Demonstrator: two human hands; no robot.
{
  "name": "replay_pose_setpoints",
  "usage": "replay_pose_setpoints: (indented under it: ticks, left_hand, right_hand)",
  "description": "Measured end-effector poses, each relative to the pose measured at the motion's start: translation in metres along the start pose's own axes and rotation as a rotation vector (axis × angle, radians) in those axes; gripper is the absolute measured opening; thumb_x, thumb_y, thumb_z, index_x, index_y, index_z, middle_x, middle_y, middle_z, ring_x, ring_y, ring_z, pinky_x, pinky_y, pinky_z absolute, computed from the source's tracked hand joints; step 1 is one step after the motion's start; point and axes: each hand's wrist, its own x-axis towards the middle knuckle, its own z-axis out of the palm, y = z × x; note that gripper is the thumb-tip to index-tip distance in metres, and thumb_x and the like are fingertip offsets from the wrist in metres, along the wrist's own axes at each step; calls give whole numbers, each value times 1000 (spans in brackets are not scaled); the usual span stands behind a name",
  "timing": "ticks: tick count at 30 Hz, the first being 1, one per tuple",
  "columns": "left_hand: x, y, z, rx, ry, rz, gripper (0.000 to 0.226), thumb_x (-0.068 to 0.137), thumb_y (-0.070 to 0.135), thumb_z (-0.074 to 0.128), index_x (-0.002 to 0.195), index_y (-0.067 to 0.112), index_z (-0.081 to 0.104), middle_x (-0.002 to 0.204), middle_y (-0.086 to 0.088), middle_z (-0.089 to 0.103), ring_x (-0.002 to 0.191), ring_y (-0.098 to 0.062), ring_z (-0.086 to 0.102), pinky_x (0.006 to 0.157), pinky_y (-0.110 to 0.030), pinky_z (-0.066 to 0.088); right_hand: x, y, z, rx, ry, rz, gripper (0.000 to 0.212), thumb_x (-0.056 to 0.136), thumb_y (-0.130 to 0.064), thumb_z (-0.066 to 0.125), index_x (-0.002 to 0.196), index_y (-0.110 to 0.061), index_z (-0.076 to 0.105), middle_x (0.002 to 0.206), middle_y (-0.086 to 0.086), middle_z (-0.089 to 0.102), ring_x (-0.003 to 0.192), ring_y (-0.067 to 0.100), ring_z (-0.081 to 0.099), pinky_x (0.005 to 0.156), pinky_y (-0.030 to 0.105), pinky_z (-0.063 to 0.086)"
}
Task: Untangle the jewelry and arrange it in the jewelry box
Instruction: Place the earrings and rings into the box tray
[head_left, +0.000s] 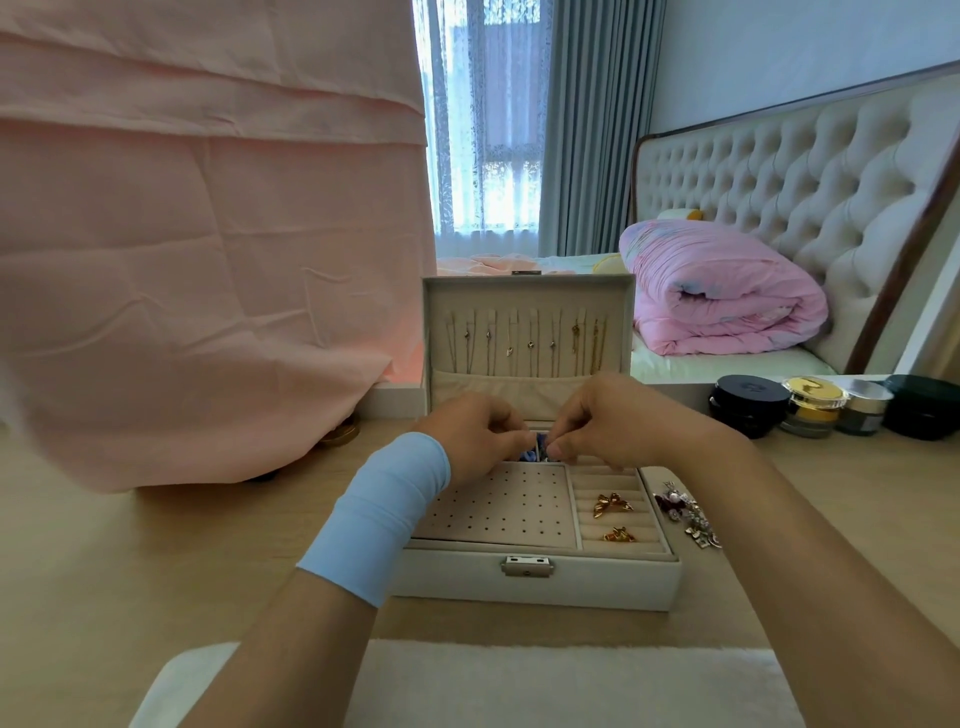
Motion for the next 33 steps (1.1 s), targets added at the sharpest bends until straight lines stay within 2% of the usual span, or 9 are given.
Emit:
replay_pose_setpoints:
  ticks: [2,5,7,15,20,23,28,33]
  left_hand:
    - [-1,2,0,52,-16,4,9,92,34,63,91,29,70,82,13,66,73,-1,56,76,-25,47]
    - [-1,3,2,97,-20,14,10,91,31,63,95,26,72,84,12,65,76,-2,56,75,-23,45]
    - [-1,3,2,101,-23,18,11,92,30,63,97,25,72,85,11,65,79,-6,58,79,-24,47]
    - [-2,3,1,118,-21,14,14,92,30,63,101,25,71,86,10,63,81,-8,56,77,-23,42]
    - [-3,4,2,119,-20,10,12,92,29,62,100,26,71,85,11,62,81,-9,56,77,-24,42]
    - [-4,5,2,129,-19,11,14,93,30,62,102,25,71,86,10,62,82,-9,56,76,-23,41]
    - [-5,5,3,120,-19,13,15,93,30,62,103,25,72,96,8,66,89,-10,58,77,-22,41]
    - [-5,7,7,144,-31,40,15,91,28,64,102,25,74,100,7,67,92,-11,58,82,-23,43]
  right_hand:
    - [1,-2,4,-79,8,5,5,85,-22,80,81,-26,80,77,-12,73,47,-10,56,48,11,43]
    - [3,-4,11,-192,49,10,13,80,-25,80,70,-32,76,74,-16,73,65,-5,64,69,25,56]
    - [3,-5,15,-243,44,14,19,81,-25,78,65,-33,72,73,-15,72,73,1,65,77,31,60]
    - [1,-10,19,-375,56,20,11,83,-24,68,74,-23,74,79,-5,72,74,10,66,73,34,61]
    - [1,-10,21,-408,75,3,12,81,-25,70,70,-26,71,74,-10,69,70,6,63,72,34,61]
    - [1,-8,19,-355,28,8,11,84,-26,72,73,-28,73,76,-13,71,72,3,65,76,33,61]
    - [-3,-5,6,-239,-80,6,14,87,-20,76,86,-34,79,88,-18,75,86,-1,67,85,22,55]
    - [-2,-6,5,-244,-66,18,16,88,-18,75,89,-32,80,91,-16,75,87,3,66,85,22,53]
